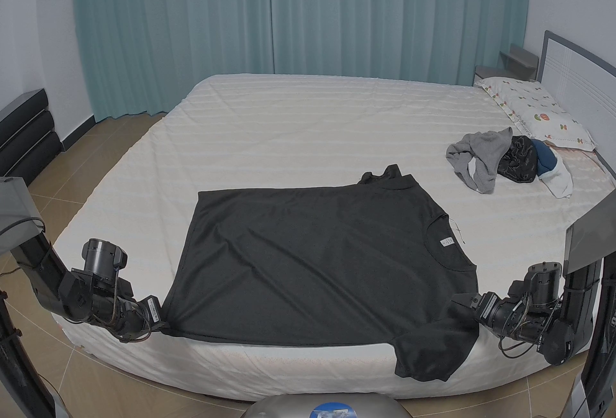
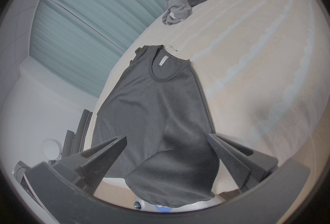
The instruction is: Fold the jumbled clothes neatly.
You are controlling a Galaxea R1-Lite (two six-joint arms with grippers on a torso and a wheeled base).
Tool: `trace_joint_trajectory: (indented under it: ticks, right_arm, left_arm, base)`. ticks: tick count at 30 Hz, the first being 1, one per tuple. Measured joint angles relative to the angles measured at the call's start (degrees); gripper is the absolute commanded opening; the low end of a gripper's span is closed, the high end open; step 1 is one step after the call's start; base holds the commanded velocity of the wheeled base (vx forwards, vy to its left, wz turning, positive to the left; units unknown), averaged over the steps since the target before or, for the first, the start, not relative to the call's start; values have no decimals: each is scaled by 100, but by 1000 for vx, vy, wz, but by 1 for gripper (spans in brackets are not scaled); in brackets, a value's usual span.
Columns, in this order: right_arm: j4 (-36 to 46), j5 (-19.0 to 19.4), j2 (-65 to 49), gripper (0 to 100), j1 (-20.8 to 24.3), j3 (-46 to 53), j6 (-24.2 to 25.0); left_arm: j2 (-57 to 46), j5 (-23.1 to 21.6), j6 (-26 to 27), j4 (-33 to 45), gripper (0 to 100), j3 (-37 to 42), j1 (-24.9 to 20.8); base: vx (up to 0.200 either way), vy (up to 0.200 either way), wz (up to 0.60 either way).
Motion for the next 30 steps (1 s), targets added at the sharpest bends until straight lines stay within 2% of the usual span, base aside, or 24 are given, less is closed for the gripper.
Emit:
trace_joint_trajectory:
  ticks: [6,18,19,30]
  right_arm:
    - [2,-241,-54,100,-94,-33,-154]
    - [0,-260,-6,100,-226,-50,-272]
    - [0,-260,46,0,-226,-69,-272]
    - [5,-268,501,0,-262,-756,-268]
  left_arm:
    - [1,-2,0,-2,0,32,48]
    - [-40,-2,5,-18,0,139,107]
    - [-40,-2,5,-18,0,139,108]
    - [-33,-5,2,-22,0,138,180]
  base:
    - [0,0,0]
    - [0,0,0]
    - [0,0,0]
    - [0,0,0]
